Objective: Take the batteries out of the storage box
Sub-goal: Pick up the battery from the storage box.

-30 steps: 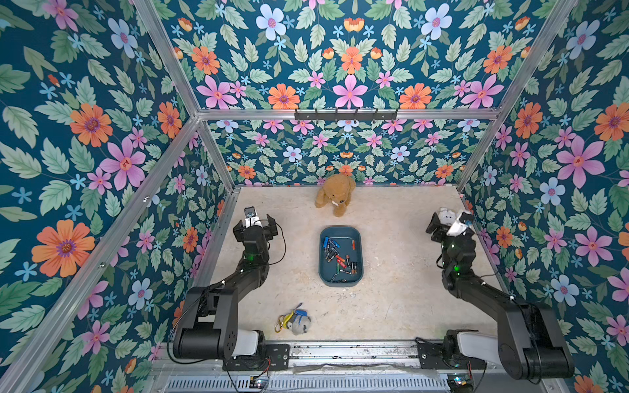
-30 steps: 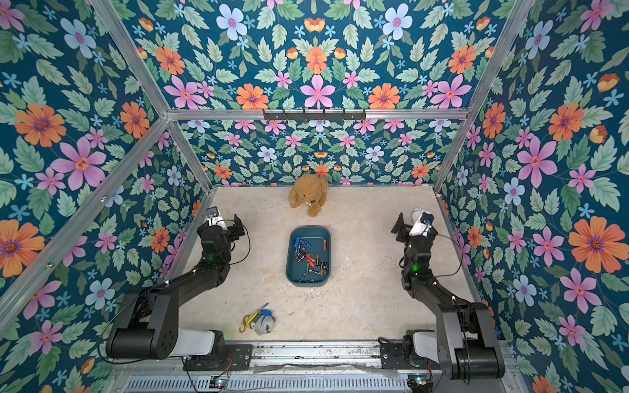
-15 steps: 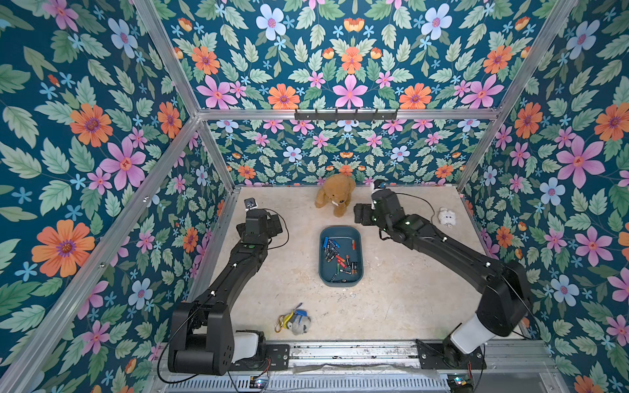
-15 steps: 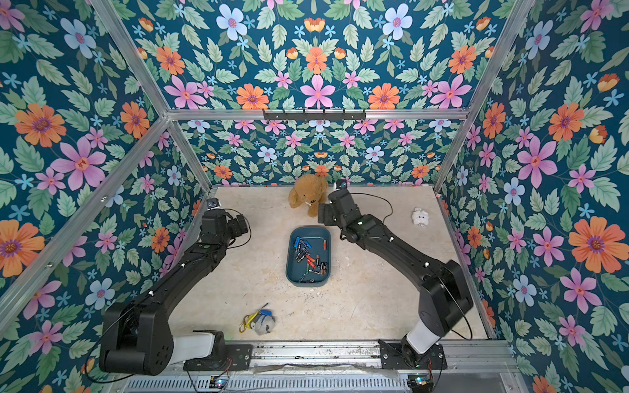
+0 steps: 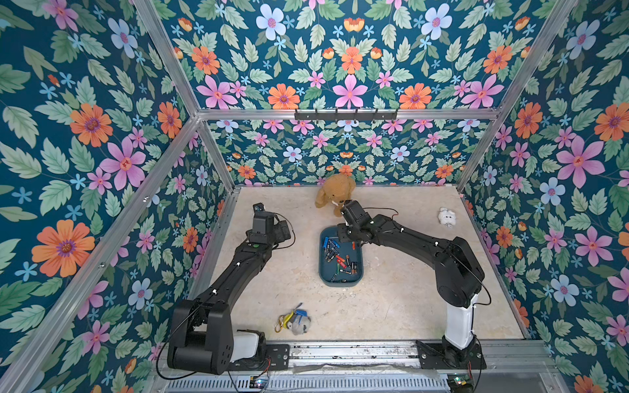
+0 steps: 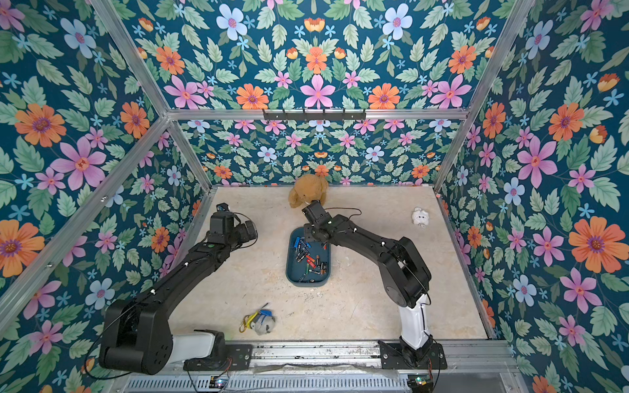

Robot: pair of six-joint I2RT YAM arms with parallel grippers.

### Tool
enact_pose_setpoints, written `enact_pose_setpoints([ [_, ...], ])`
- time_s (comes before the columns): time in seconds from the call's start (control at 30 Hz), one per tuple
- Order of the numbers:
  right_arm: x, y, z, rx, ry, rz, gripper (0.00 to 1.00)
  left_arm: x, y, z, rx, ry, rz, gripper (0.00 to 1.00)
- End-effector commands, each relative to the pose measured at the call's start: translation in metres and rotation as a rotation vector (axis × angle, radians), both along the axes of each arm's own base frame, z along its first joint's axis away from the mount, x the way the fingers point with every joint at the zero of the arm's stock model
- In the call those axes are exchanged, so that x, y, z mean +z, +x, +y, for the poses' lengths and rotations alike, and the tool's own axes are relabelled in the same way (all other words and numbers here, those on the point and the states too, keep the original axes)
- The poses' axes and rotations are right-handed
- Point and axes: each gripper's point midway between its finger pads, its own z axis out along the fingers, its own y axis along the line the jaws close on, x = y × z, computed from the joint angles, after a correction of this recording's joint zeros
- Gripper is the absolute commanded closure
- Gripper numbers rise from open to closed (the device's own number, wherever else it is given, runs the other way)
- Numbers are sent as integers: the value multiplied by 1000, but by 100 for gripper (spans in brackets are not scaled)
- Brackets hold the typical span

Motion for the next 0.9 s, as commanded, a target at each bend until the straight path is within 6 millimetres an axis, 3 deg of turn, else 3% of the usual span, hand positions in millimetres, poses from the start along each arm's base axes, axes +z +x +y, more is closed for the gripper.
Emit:
enact_pose_setpoints([
  [0.0, -9, -7, 1, 2, -10, 46, 47, -4, -1, -4, -6, 0, 21, 0],
  [0.53, -60, -43, -13, 15, -151, 180, 59, -15, 1, -27, -57, -5, 73, 1],
  [0.87, -72, -56, -21, 4, -196, 207, 63, -21, 2, -33, -71, -6, 96, 2],
])
